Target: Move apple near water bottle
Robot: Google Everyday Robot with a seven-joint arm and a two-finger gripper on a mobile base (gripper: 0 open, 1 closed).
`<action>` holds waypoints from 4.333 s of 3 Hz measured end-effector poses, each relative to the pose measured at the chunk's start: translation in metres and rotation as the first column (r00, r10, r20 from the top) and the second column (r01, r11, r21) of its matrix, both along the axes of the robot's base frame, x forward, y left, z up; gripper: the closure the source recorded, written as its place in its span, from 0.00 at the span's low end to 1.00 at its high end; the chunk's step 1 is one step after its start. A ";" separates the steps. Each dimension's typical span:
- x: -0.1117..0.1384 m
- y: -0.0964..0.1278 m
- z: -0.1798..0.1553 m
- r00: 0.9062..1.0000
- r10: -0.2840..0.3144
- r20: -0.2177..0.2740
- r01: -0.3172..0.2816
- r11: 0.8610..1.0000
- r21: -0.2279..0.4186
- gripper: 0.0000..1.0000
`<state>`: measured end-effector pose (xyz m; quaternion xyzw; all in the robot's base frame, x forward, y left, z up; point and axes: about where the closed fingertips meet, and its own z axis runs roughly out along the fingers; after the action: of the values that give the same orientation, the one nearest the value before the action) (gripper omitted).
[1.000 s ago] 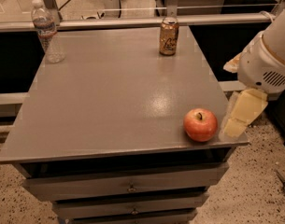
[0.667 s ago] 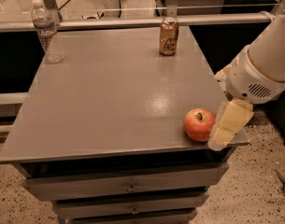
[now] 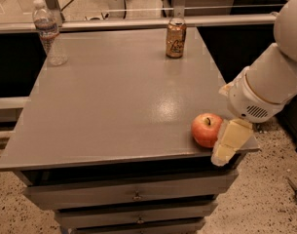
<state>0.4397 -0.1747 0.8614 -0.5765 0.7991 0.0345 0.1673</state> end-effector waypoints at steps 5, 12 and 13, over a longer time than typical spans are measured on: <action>0.043 -0.007 0.074 0.989 -0.026 0.143 0.020 0.999 0.046 1.00; 0.257 0.276 0.054 0.916 0.191 0.354 -0.290 0.923 0.252 1.00; 0.283 0.302 0.044 0.928 0.180 0.326 -0.285 0.907 0.309 1.00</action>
Offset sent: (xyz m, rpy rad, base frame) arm 0.0033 0.0215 -0.0303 0.0219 0.0598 -0.0012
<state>0.7224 0.1269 0.9052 -0.6280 0.6714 0.1117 0.3773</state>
